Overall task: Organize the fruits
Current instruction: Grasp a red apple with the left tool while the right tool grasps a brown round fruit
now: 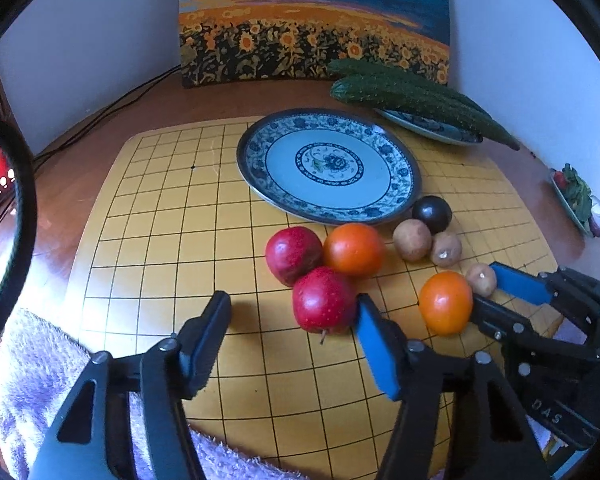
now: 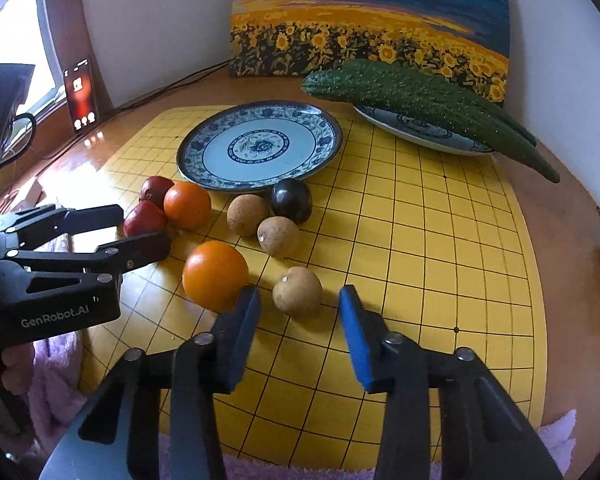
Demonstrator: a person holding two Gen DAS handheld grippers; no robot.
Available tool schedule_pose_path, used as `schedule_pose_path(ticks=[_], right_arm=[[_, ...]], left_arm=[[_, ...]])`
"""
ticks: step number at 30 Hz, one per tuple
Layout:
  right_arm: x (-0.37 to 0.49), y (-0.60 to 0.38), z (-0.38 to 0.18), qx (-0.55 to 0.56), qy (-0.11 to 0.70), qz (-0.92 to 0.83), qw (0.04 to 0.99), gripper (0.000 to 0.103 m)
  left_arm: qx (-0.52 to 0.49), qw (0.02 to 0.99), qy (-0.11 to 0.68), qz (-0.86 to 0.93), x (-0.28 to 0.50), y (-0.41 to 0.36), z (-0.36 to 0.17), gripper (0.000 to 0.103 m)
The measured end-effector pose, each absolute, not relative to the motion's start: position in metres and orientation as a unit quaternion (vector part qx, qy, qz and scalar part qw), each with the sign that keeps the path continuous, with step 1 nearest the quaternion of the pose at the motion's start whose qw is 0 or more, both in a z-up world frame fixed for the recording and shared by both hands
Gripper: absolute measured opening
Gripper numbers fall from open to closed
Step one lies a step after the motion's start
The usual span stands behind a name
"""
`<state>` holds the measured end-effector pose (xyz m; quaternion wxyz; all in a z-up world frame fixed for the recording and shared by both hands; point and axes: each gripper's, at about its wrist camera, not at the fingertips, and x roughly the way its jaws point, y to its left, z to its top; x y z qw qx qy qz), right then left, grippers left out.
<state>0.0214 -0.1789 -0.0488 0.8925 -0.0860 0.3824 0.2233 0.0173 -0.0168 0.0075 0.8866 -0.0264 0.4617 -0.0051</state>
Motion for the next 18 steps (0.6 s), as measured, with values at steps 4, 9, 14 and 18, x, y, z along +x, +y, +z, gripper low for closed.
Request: schedule_pose_path(ticks=[4,9,14,18], right_arm=[[0.022,-0.179,-0.049,-0.078,0.38,0.229,0.893,0.03],[0.02,-0.179,-0.05,-0.075,0.381,0.233,0.892,0.026],[0.018,-0.179,-0.05,-0.069,0.382,0.238,0.89,0.026],[0.013,-0.177,-0.048,-0.072,0.377,0.238,0.892,0.026]], left_arm=[[-0.025,0.887,0.46,-0.013,0.018,-0.02,0.009,0.053],[-0.032,0.887,0.461,-0.028,0.016,-0.02,0.01,0.038],[-0.039,0.884,0.464,-0.041,0.012,-0.021,0.011,0.032],[-0.047,0.884,0.462,-0.046,0.006,-0.018,0.016,0.032]])
